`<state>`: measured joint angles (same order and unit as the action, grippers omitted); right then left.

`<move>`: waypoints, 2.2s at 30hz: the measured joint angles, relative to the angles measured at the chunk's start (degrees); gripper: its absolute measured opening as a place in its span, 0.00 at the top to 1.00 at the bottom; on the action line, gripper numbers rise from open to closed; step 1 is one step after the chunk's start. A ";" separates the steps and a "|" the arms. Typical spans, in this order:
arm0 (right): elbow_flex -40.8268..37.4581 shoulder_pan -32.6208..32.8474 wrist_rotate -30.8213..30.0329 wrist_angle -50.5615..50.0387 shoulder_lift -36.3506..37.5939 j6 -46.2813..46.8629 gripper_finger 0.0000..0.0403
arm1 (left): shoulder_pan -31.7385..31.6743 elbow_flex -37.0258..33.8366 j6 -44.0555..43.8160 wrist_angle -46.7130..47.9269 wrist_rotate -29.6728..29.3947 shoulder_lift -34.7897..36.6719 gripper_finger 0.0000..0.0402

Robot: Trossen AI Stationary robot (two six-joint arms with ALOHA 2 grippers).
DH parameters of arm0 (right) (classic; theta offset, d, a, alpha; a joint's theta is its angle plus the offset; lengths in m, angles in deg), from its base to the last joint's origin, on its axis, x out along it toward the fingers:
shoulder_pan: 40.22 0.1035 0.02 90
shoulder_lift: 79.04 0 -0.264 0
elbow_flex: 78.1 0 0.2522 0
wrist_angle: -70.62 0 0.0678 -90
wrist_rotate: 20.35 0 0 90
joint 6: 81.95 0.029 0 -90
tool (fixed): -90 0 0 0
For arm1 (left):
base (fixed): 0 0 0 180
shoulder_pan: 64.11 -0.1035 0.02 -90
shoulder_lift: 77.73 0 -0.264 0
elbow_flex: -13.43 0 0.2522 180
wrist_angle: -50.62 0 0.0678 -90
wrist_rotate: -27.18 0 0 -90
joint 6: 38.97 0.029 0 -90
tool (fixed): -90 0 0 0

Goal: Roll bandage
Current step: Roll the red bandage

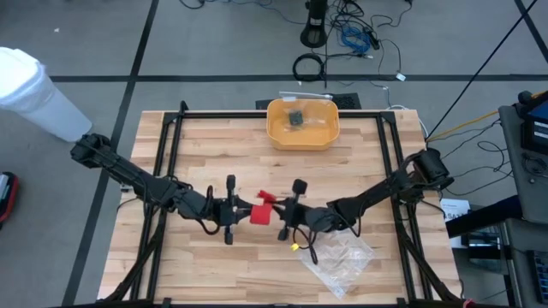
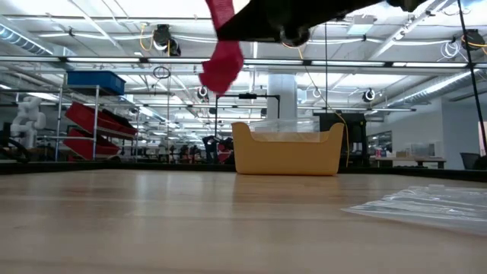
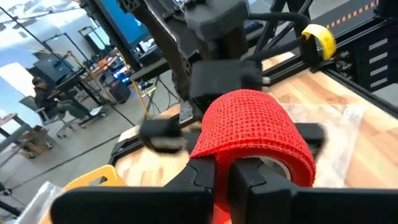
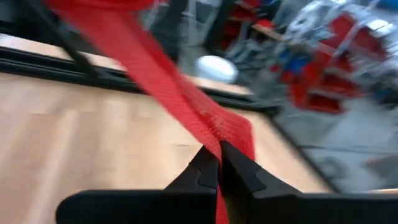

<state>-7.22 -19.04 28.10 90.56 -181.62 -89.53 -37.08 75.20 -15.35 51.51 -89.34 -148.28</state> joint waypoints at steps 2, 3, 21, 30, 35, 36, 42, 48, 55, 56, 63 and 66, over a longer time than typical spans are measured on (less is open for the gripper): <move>0.00 0.47 -4.99 0.66 0.69 -4.58 1.00 | 0.15 0.00 -0.72 -0.05 1.14 0.00 0.97; -0.02 0.61 -6.40 1.81 0.91 -7.67 1.00 | 0.16 0.00 -0.81 -0.08 2.11 0.00 0.97; 0.00 1.94 -14.61 25.70 2.80 -62.84 1.00 | -4.19 0.11 -3.92 5.83 17.40 0.02 0.97; 2.71 4.55 -11.27 26.63 2.92 -73.57 1.00 | -6.79 0.11 -5.38 5.94 18.03 -0.70 0.97; 6.13 4.76 -10.22 17.13 2.94 -73.01 1.00 | -7.45 0.11 -5.40 6.21 17.96 -0.72 0.97; 6.51 4.73 -9.65 14.82 2.94 -72.39 1.00 | -7.52 0.11 -5.38 6.27 17.96 -0.74 0.97; 7.15 5.89 -9.21 11.58 2.85 -75.05 1.00 | -7.52 0.08 -5.33 6.92 17.18 -0.74 0.97; 7.15 6.72 -4.41 10.98 2.81 -77.16 1.00 | -8.50 0.07 -5.31 7.35 16.59 -0.74 0.97; 7.15 6.64 0.03 2.09 2.72 -73.58 0.99 | -9.65 0.04 -5.13 7.62 16.03 -0.74 0.97; 7.15 6.61 -0.06 1.34 2.72 -73.58 0.97 | -9.73 0.04 -5.12 7.64 15.80 -0.74 0.97; 7.15 7.53 -0.12 0.76 2.72 -75.95 0.77 | -10.03 0.01 -4.74 7.64 15.55 -0.74 0.97; 7.15 8.58 -0.42 0.32 2.72 -74.78 0.65 | -10.01 0.00 -4.70 7.95 15.58 -0.74 0.97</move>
<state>-0.07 -10.46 27.68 90.88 -178.90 -164.32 -47.09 75.20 -20.05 59.47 -73.76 -149.02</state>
